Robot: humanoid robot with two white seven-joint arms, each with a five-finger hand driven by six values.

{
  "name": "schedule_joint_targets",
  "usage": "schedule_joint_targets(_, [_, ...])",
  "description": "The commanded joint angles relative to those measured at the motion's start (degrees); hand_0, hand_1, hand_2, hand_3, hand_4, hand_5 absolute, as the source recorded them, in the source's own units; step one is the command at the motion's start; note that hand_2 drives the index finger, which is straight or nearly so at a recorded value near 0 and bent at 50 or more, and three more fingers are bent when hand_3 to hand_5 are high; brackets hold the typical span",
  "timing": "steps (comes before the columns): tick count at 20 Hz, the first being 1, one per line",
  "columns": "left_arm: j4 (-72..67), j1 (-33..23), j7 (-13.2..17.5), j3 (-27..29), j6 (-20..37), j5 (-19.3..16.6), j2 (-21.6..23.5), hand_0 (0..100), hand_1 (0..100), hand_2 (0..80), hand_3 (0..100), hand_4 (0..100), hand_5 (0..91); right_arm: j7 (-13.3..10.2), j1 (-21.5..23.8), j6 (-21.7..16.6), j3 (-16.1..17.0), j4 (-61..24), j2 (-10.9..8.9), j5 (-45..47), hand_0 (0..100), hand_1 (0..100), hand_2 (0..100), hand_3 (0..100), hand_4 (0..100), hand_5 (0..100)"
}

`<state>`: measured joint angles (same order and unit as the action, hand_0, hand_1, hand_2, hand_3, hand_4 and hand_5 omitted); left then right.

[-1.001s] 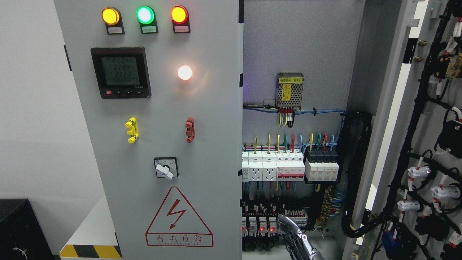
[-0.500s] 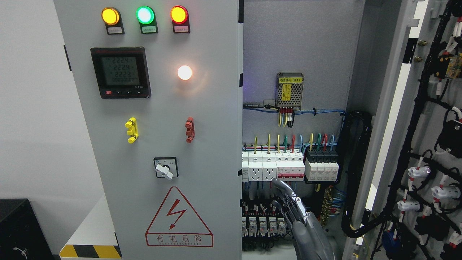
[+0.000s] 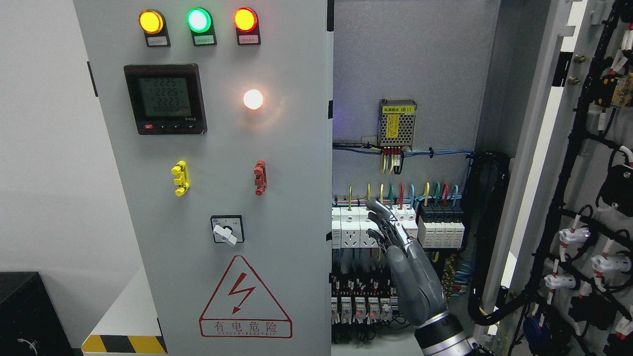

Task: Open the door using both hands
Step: 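Raise the right hand into the cabinet toward the white breakers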

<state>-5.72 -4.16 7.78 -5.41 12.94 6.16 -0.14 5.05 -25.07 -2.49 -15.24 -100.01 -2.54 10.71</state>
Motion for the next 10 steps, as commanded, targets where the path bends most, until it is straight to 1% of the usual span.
schedule_joint_targets(1, [0.09,0.02,0.22,-0.04,0.07,0.08,-1.44,12,56,0.0,0,0,0.0,0.05,-5.34,0.03,-0.05,12.55,0.16,0.10,7,14,0,0,0,0])
schedule_joint_targets(6, [0.18,1.08,0.13,0.22,0.15,0.08,-1.70,12,56,0.0,0,0,0.0,0.05,-5.87,0.29,-0.32,14.05,-0.28,0.45,7,14,0,0,0,0])
schedule_joint_targets(7, [0.09,1.25,0.13,0.22,0.15,0.08,-1.70,12,56,0.0,0,0,0.0,0.14,-6.91,0.55,-0.14,14.40,-0.36,0.45,7,14,0,0,0,0])
schedule_joint_targets(10, [0.18,1.34,0.13,0.05,0.15,-0.01,-2.05,12,56,0.0,0,0,0.0,0.14,-7.54,0.82,-0.58,14.40,-0.45,3.69,7,14,0,0,0,0])
